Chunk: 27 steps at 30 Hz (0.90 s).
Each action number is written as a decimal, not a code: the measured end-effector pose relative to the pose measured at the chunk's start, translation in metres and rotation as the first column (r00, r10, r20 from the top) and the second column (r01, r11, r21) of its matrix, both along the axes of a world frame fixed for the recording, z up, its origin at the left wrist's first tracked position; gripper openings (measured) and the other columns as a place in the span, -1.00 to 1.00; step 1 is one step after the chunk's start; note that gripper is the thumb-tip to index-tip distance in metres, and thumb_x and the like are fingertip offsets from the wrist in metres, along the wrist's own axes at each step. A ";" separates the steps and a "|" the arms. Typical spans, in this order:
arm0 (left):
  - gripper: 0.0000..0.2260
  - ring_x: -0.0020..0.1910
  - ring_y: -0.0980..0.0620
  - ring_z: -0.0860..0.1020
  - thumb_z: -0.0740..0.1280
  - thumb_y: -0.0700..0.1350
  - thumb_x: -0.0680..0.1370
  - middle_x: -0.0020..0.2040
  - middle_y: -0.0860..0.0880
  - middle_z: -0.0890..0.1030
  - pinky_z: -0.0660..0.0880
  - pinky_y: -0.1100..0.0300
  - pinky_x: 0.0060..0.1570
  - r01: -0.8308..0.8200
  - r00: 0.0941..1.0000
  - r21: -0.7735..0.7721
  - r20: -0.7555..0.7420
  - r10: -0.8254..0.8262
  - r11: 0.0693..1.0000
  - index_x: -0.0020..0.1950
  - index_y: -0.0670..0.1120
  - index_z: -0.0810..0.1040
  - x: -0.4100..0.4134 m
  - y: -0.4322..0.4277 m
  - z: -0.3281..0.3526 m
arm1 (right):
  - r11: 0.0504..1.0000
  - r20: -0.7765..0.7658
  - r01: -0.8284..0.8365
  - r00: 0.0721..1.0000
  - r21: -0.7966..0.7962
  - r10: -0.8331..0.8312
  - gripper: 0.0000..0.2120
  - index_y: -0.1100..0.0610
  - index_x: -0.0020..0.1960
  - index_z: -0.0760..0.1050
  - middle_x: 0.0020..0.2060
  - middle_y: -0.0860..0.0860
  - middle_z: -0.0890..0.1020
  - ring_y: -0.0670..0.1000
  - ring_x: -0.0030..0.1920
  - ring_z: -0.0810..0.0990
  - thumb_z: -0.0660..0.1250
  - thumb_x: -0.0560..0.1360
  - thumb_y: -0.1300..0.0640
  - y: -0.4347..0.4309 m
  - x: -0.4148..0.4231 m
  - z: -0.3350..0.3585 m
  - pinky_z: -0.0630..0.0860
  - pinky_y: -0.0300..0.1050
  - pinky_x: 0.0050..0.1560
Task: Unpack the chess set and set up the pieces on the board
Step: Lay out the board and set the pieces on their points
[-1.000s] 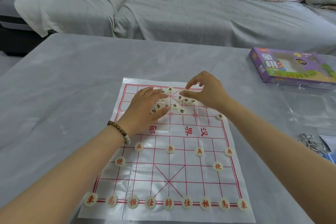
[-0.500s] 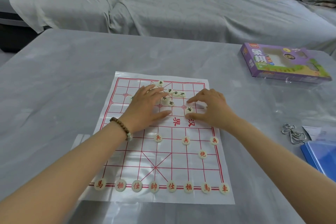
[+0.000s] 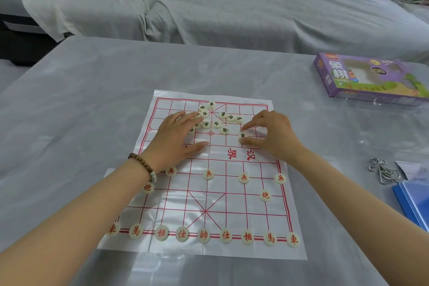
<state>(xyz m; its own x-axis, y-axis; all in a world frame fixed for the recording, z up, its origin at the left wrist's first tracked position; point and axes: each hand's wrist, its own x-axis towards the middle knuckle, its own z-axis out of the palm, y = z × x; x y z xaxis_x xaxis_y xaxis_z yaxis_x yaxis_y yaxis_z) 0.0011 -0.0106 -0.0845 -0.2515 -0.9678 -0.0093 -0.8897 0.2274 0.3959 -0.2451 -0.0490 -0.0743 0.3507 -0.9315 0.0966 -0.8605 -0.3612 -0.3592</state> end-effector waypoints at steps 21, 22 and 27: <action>-0.42 0.50 0.06 0.00 0.17 0.20 0.52 0.52 0.11 0.09 -0.02 0.08 0.45 -0.004 1.000 0.013 -0.009 0.004 1.000 0.49 0.06 0.13 -0.005 -0.014 -0.003 | 0.999 0.026 0.020 0.999 0.040 -0.021 -0.67 -0.12 0.01 0.61 0.05 -0.12 0.57 -0.09 0.03 0.46 0.39 0.34 -0.25 -0.015 0.027 0.008 0.38 -0.09 0.16; -0.41 0.50 0.06 0.00 0.17 0.21 0.52 0.52 0.11 0.08 -0.01 0.07 0.46 -0.006 1.000 0.024 -0.013 0.007 1.000 0.50 0.06 0.12 -0.004 -0.015 -0.004 | 0.999 -0.010 0.018 1.000 0.028 -0.018 -0.66 -0.12 0.03 0.61 0.05 -0.13 0.58 -0.08 0.07 0.46 0.39 0.34 -0.26 -0.015 0.031 0.007 0.32 -0.11 0.19; -0.48 0.50 0.10 -0.04 0.03 0.16 0.59 0.53 0.08 0.04 -0.11 0.20 0.43 0.039 0.998 0.037 -0.051 -0.037 0.999 0.51 0.01 0.07 0.001 -0.029 0.000 | 0.998 -0.050 0.026 0.998 -0.049 -0.029 -0.69 -0.11 0.00 0.60 0.02 -0.12 0.58 -0.06 0.13 0.45 0.36 0.37 -0.26 -0.013 0.041 -0.002 0.20 -0.03 0.34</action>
